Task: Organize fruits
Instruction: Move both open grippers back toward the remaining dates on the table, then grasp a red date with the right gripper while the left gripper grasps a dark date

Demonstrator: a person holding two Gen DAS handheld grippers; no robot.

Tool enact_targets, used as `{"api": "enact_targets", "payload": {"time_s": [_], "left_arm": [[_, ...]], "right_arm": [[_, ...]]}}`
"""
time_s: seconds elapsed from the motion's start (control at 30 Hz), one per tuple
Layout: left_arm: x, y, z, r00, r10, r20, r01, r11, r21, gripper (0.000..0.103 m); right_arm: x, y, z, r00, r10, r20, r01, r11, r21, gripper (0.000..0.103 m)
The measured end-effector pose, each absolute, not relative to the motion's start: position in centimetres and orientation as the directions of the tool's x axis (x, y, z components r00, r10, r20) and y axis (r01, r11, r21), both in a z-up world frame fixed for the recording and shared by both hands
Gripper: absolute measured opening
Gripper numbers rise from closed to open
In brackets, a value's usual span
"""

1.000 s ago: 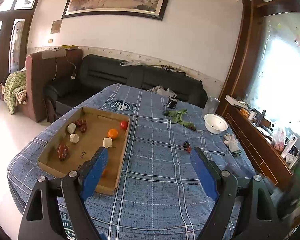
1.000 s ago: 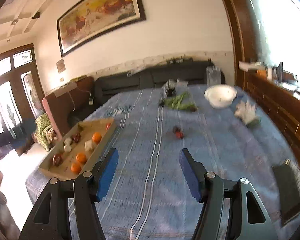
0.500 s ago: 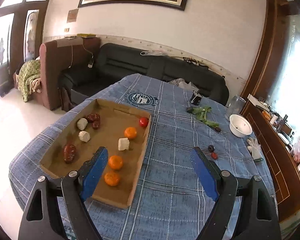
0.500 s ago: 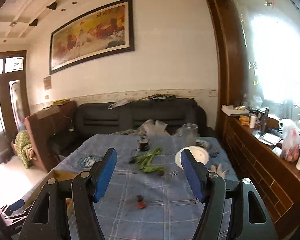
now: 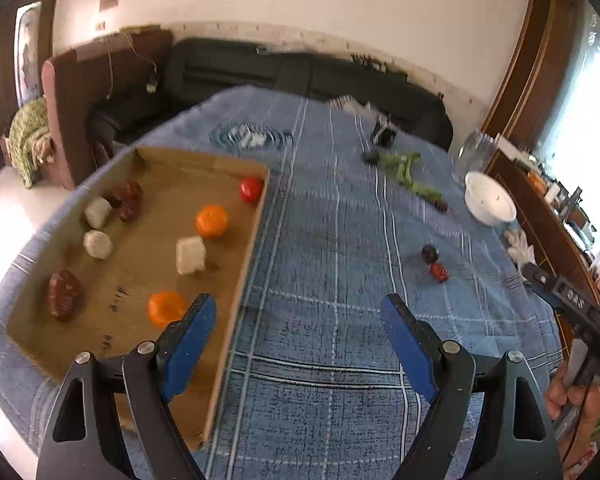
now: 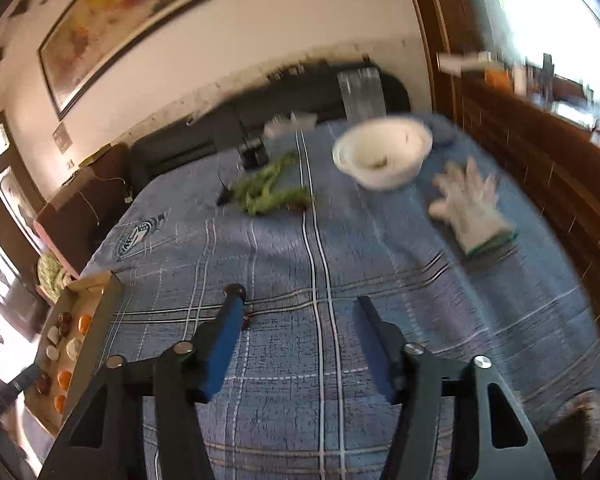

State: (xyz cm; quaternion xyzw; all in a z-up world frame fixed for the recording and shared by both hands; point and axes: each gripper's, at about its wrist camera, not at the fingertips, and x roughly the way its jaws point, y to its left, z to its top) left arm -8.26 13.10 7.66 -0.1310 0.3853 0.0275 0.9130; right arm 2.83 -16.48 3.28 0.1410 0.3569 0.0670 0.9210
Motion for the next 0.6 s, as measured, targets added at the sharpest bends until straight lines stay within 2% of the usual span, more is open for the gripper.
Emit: {"api": "enact_targets", "payload": {"time_s": [0.1, 0.2, 0.27, 0.43, 0.47, 0.57, 0.6], "left_arm": [[-7.2, 12.5, 7.0, 0.688, -0.073, -0.722, -0.13, 0.967, -0.221, 0.081], [-6.6, 12.0, 6.9, 0.686, -0.086, -0.722, -0.103, 0.971, -0.214, 0.072], [-6.0, 12.0, 6.9, 0.677, -0.1, -0.73, -0.086, 0.973, -0.214, 0.064], [-4.0, 12.1, 7.2, 0.669, -0.1, -0.736, -0.078, 0.976, -0.204, 0.063], [-3.4, 11.9, 7.2, 0.671, -0.097, -0.735, -0.074, 0.978, -0.197, 0.062], [-1.9, 11.1, 7.0, 0.664, -0.109, -0.74, -0.056, 0.979, -0.195, 0.062], [-1.2, 10.7, 6.7, 0.655, -0.122, -0.746, -0.045, 0.979, -0.199, 0.062]], "right_arm": [[5.4, -15.7, 1.4, 0.691, 0.276, -0.669, -0.026, 0.934, 0.357, 0.056], [8.2, -13.0, -0.6, 0.621, 0.321, -0.715, -0.075, 0.932, 0.354, 0.056], [9.5, -10.5, -1.9, 0.581, 0.329, -0.745, -0.127, 0.94, 0.316, 0.055], [10.4, -7.6, -3.6, 0.581, 0.252, -0.773, -0.168, 0.967, 0.189, 0.055], [10.5, -7.4, -3.7, 0.59, 0.241, -0.771, -0.173, 0.97, 0.171, 0.052], [10.8, -7.7, -4.0, 0.591, 0.243, -0.769, -0.187, 0.969, 0.163, 0.022], [10.8, -7.9, -4.1, 0.591, 0.253, -0.765, -0.189, 0.966, 0.174, 0.022]]}}
